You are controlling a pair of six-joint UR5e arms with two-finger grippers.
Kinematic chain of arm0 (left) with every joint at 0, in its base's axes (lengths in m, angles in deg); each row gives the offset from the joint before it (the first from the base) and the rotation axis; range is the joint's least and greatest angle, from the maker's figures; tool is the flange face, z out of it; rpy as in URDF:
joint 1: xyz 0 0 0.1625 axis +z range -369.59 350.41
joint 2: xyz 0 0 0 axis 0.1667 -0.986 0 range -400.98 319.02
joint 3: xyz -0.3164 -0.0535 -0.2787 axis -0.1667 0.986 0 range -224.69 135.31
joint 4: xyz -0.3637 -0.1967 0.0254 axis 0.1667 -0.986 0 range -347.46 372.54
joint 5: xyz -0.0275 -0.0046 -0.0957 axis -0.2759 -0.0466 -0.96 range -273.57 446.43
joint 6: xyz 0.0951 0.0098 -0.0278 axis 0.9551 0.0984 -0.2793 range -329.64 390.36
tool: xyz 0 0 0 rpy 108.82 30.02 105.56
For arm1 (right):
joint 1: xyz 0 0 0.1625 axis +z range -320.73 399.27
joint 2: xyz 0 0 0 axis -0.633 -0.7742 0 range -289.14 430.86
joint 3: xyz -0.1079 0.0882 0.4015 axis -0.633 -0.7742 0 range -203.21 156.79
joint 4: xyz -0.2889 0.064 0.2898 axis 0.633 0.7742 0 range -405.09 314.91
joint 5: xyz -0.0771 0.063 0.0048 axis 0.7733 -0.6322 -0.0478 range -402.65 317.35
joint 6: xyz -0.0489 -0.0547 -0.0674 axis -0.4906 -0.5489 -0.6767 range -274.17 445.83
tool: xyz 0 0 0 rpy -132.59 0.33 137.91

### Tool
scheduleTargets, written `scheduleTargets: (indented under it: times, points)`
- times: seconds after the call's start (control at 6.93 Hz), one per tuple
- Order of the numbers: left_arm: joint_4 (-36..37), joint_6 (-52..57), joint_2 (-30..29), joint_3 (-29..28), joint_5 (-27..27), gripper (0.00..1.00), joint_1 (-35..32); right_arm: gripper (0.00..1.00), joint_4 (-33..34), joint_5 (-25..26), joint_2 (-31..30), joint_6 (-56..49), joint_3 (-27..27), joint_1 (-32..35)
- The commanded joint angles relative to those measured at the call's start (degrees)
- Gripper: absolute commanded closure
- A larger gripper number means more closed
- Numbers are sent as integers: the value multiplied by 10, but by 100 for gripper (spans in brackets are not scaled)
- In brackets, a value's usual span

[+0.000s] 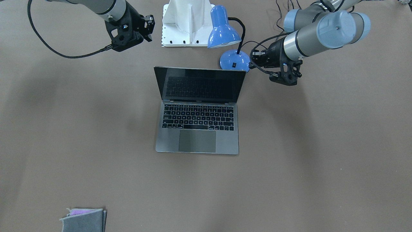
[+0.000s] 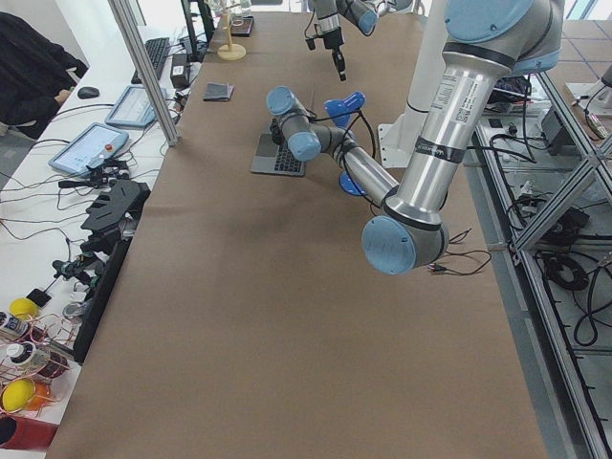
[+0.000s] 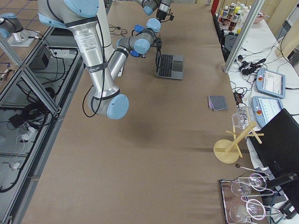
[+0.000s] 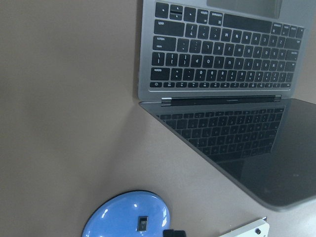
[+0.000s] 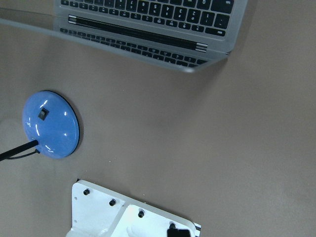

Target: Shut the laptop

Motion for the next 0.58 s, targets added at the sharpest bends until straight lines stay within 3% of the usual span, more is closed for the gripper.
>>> scheduleTargets:
  times: [0.0,0.43]
  points:
    - [0,-18,-16,-5,0,100,15,100,0,24,41,0,-40,-2]
    - [0,-30,-42,-19,6,100,21,100,0,36,55,0,-53,18]
